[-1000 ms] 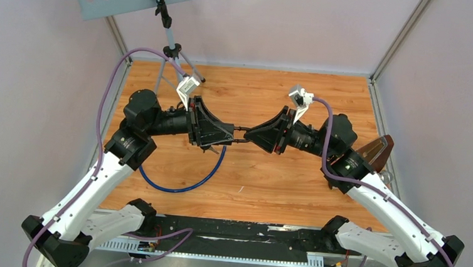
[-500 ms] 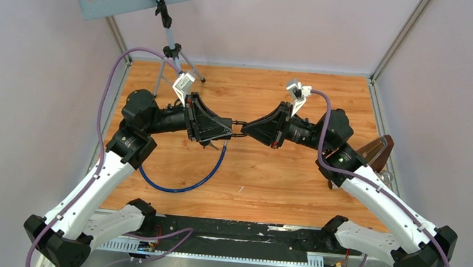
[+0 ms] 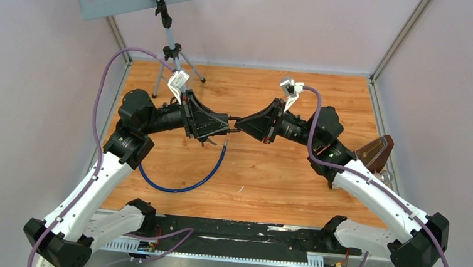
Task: Lock with the key
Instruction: Lock the lock.
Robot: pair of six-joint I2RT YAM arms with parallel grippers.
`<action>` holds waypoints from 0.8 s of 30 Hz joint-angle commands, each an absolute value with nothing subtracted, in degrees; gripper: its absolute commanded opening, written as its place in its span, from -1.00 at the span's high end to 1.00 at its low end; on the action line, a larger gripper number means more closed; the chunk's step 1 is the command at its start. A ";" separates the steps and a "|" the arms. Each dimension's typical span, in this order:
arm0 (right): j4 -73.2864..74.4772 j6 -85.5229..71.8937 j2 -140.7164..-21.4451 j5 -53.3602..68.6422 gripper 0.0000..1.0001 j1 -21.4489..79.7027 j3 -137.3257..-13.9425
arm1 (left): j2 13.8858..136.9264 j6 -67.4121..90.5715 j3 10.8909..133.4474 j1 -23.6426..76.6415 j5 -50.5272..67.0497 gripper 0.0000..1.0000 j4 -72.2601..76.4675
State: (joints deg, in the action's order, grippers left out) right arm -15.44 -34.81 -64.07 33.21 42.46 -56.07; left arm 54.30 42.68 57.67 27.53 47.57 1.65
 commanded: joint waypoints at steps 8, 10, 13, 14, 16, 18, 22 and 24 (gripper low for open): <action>-31.01 -37.13 -66.81 31.92 1.00 52.38 -56.30 | 58.81 41.99 54.86 33.20 49.46 1.00 4.78; -32.48 -37.69 -66.99 32.03 1.00 52.93 -55.93 | 59.48 40.82 54.99 33.48 48.86 1.00 3.06; -33.78 -38.62 -67.94 33.35 1.00 54.10 -55.66 | 59.83 39.98 54.97 33.66 47.13 1.00 2.69; -33.88 -38.94 -68.08 33.47 1.00 54.69 -55.45 | 59.84 39.72 55.08 33.62 46.68 1.00 2.74; -34.61 -39.42 -68.43 33.90 1.00 56.03 -54.76 | 59.90 39.40 55.76 33.65 45.50 1.00 3.09; -35.15 -39.84 -68.98 33.95 1.00 57.21 -54.26 | 60.44 39.84 56.00 33.58 45.01 1.00 4.36; -36.80 -40.23 -69.95 33.53 1.00 58.83 -53.92 | 62.33 41.07 56.42 34.03 45.82 1.00 7.10; -36.44 -39.08 -69.48 31.74 1.00 59.42 -54.19 | 62.84 40.81 56.32 34.60 45.81 1.00 6.79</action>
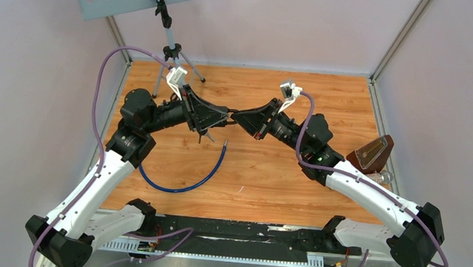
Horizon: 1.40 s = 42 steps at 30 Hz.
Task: Lock with the key
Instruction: Lock the lock.
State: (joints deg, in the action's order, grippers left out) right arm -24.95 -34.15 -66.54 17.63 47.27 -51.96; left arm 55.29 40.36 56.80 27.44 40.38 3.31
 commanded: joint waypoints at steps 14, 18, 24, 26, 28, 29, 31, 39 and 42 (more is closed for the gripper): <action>-44.79 -39.75 -69.14 29.83 1.00 60.13 -53.08 | 64.49 40.91 49.32 38.61 42.78 1.00 10.19; -45.68 -39.42 -69.22 30.58 1.00 60.55 -53.03 | 65.95 40.85 49.31 39.57 42.02 1.00 12.19; -42.20 -37.46 -67.79 27.89 1.00 60.58 -52.91 | 65.90 39.83 50.27 39.86 40.44 1.00 10.90; -35.27 -36.11 -66.35 24.05 1.00 59.20 -52.45 | 64.44 38.08 51.68 39.78 38.29 1.00 7.29; -29.30 -35.77 -64.02 19.92 1.00 56.41 -50.90 | 62.88 35.96 53.28 39.62 35.92 1.00 3.28; -26.67 -35.89 -62.69 18.53 1.00 54.48 -49.82 | 62.33 35.20 53.71 39.41 34.42 1.00 1.22; -22.59 -37.15 -59.78 16.95 1.00 50.18 -47.71 | 60.84 35.26 54.37 38.55 33.69 1.00 0.38; -11.55 -38.54 -52.33 13.42 0.50 43.61 -47.45 | 57.22 43.41 53.54 36.93 35.05 1.00 3.83; -9.27 -40.99 -50.89 9.88 0.24 43.51 -47.14 | 55.45 46.36 53.79 36.92 32.82 1.00 5.23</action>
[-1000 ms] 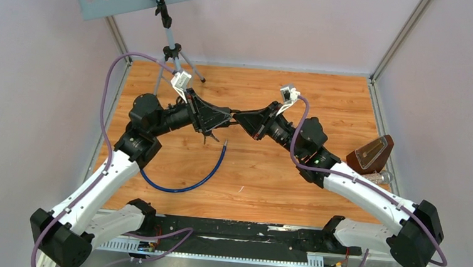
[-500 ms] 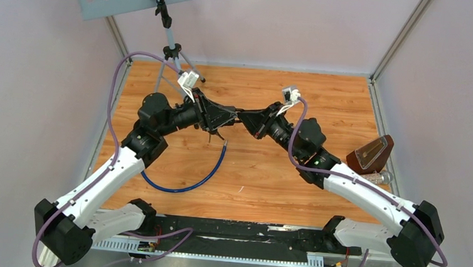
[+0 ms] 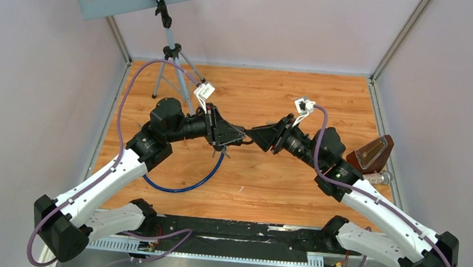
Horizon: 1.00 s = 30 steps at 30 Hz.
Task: Lock with the key
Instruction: Lock the lock.
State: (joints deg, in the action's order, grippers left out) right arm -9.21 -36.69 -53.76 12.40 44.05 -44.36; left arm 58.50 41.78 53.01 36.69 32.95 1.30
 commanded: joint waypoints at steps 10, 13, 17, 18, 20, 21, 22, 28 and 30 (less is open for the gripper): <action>-17.08 -53.19 -45.30 4.42 -0.39 43.39 -38.93 | 50.78 54.34 53.89 36.96 24.51 1.00 8.97; -22.75 -57.43 -46.43 5.73 -0.41 43.42 -37.23 | 49.53 59.66 52.12 36.92 22.80 1.00 11.86; -24.20 -62.13 -50.25 8.01 -0.34 43.37 -39.76 | 47.99 64.50 49.90 36.92 22.02 1.00 17.19; -25.81 -62.07 -51.17 9.32 -0.33 43.46 -40.21 | 47.81 64.94 49.83 36.96 21.99 1.00 17.70; -29.85 -62.51 -52.63 11.59 -0.30 43.63 -40.59 | 47.40 65.43 49.83 36.93 21.85 1.00 17.37; -31.90 -62.58 -53.36 12.50 -0.29 43.74 -40.65 | 47.34 65.77 49.72 36.94 21.68 1.00 17.30; -33.22 -62.70 -54.00 13.13 -0.28 43.91 -40.98 | 47.25 66.11 49.60 36.93 21.65 1.00 17.33; -34.07 -63.57 -58.25 15.51 -0.07 45.08 -45.11 | 47.13 68.51 48.77 36.93 21.24 1.00 19.08; -33.84 -64.04 -59.52 15.47 0.03 45.46 -45.94 | 47.11 68.88 48.62 36.92 21.13 1.00 19.63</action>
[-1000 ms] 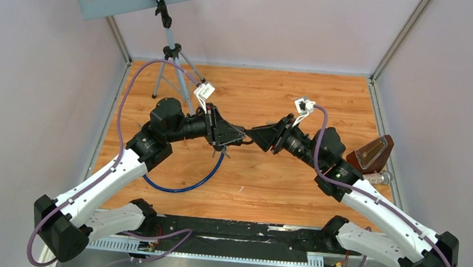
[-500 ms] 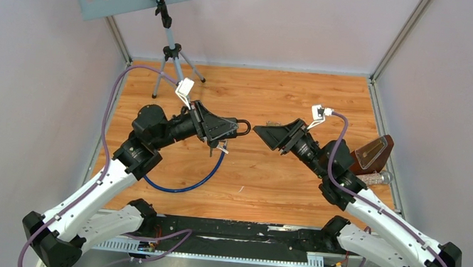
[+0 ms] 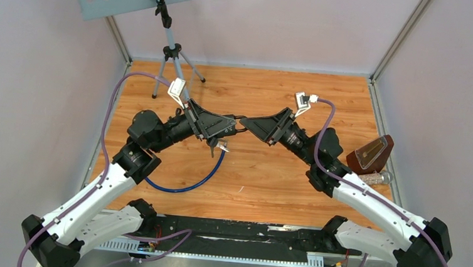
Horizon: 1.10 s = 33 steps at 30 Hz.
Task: Lock with the key
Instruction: Lock the lock.
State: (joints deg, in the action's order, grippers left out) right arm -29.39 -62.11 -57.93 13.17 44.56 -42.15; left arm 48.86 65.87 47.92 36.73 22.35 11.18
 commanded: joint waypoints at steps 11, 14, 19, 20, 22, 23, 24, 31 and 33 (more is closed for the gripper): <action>-33.15 -67.07 -61.99 18.90 1.00 45.62 -48.42 | 46.03 67.16 49.60 36.91 21.40 0.74 17.68; -31.95 -66.71 -61.09 17.48 1.00 45.66 -48.55 | 45.66 66.16 50.24 36.91 21.21 0.31 16.32; -29.93 -63.94 -59.30 14.79 1.00 45.58 -49.43 | 44.96 64.27 50.77 36.92 22.57 -0.60 14.80; -29.44 -63.25 -58.73 14.35 1.00 45.53 -49.76 | 44.94 62.08 51.00 36.92 22.97 -0.66 13.46; -28.00 -61.37 -57.44 13.54 1.00 45.38 -50.48 | 44.77 56.73 52.62 36.73 23.41 -0.78 8.48; -27.06 -60.10 -56.83 13.50 1.00 45.24 -50.94 | 44.86 52.61 54.07 36.47 24.04 -0.83 6.66; -25.93 -59.06 -56.11 13.53 1.00 45.12 -51.54 | 44.97 50.56 54.85 36.25 24.41 -0.84 3.07; -17.13 -47.95 -52.16 17.60 1.00 44.17 -56.42 | 48.15 30.07 64.92 34.91 31.29 -0.88 -15.11; -14.28 -45.14 -51.54 19.18 1.00 44.12 -58.18 | 49.63 27.72 66.55 34.82 34.94 -0.89 -16.61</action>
State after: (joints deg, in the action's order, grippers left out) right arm -14.98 -52.49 -54.87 16.86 44.42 -51.62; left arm 47.70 39.62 62.63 35.14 27.81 -8.73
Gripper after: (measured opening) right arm 0.057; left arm 0.942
